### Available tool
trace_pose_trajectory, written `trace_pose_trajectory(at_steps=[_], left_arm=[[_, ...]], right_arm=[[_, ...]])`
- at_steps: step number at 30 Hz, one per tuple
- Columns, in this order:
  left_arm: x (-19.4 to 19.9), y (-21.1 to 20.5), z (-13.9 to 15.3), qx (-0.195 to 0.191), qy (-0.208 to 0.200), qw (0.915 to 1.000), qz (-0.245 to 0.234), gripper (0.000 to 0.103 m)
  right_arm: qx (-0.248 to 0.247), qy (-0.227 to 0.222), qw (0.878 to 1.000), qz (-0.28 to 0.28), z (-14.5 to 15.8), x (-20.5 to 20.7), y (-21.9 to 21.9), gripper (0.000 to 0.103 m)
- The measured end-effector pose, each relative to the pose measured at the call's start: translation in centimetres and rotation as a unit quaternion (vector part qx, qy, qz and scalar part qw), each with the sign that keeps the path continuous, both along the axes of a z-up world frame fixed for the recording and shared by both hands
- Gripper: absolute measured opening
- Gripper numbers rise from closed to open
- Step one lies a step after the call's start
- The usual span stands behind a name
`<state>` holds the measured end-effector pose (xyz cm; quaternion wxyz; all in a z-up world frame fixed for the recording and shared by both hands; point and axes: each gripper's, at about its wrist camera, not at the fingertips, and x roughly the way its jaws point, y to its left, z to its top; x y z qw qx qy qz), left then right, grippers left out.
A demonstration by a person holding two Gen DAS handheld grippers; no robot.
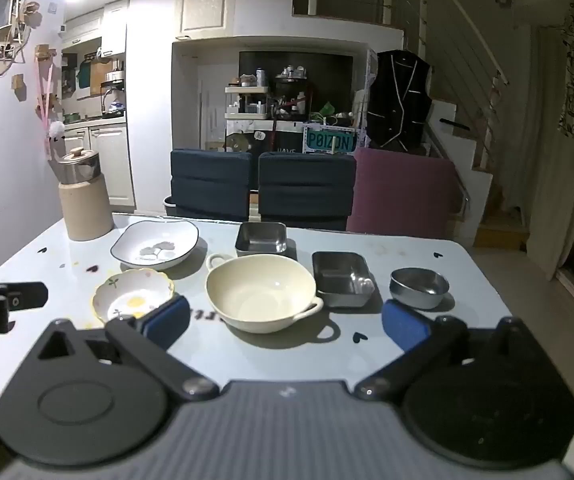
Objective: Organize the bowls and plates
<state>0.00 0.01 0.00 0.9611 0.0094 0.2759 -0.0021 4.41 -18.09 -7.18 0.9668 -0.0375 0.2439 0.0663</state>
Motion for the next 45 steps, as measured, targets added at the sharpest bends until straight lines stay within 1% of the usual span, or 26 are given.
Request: trace_pose_trajectory(at_steps=[9,10,13,22,24,45], left_arm=[[0.1,0.0,0.0,-0.001,0.002,1.0,0.003,0.103],[-0.1,-0.6,-0.6,-0.002,0.002,1.0,0.002,0.103],[-0.1,-0.8,-0.8,-0.001,0.002,1.0,0.002,0.103],[0.1,-0.9,-0.9,-0.001,0.003,1.0,0.002,0.103],[-0.1,-1.0,-0.5,-0.001,0.003,1.0,0.0,0.103],[-0.2,-1.2,-0.5,-0.003,0.003,1.0,-0.001,0.103]], right_arm=[[-0.001,0.001,1.0,0.0,0.0,0.0,0.0,0.103],[0.0,0.0,1.0,0.001,0.0,0.0,0.0,0.103],[0.0,0.0,1.0,0.002,0.0,-0.1,-0.1,0.103],[-0.001,0.001,1.0,0.001,-0.2,0.0,-0.1,0.103],[-0.002,0.001,1.0,0.001,-0.2,0.0,0.0,0.103],[-0.002,0.003,1.0,0.0,-0.2,0.0,0.0,0.103]])
